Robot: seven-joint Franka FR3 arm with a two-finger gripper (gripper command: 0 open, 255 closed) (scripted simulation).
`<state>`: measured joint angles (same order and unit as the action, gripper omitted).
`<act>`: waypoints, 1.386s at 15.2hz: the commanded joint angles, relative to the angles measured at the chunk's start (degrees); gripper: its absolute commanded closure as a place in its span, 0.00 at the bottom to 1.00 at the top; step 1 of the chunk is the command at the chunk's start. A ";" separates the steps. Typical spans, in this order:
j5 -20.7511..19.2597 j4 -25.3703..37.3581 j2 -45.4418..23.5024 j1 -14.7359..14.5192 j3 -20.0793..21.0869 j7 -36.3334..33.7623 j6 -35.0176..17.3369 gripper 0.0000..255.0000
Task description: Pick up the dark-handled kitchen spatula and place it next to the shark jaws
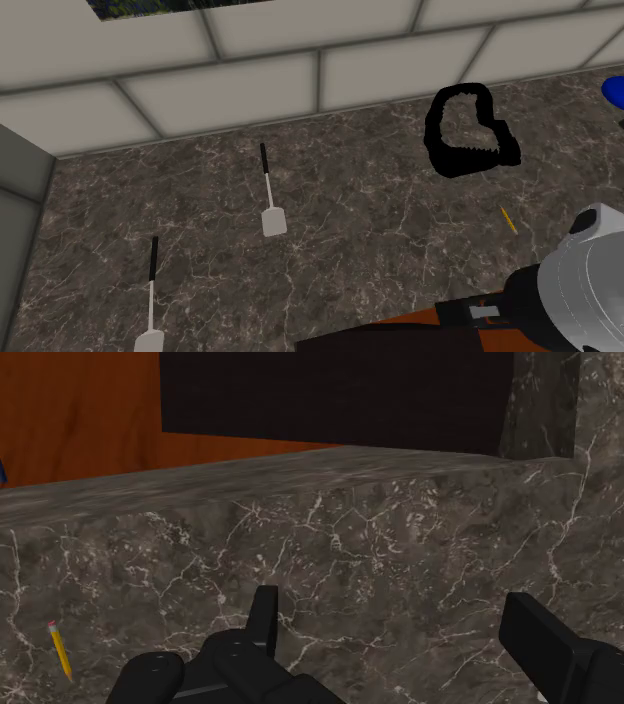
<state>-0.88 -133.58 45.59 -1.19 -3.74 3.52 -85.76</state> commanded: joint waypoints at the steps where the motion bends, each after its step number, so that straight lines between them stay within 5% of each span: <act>1: 0.00 0.00 0.00 0.00 0.00 0.00 0.00 0.00; 11: 4.22 0.02 -13.67 -3.61 6.97 -6.25 -15.35 0.00; 21: 4.39 7.36 -31.60 -6.04 13.37 -12.58 -27.68 0.00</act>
<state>3.67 -127.04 15.90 -7.01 9.02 -8.36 -112.13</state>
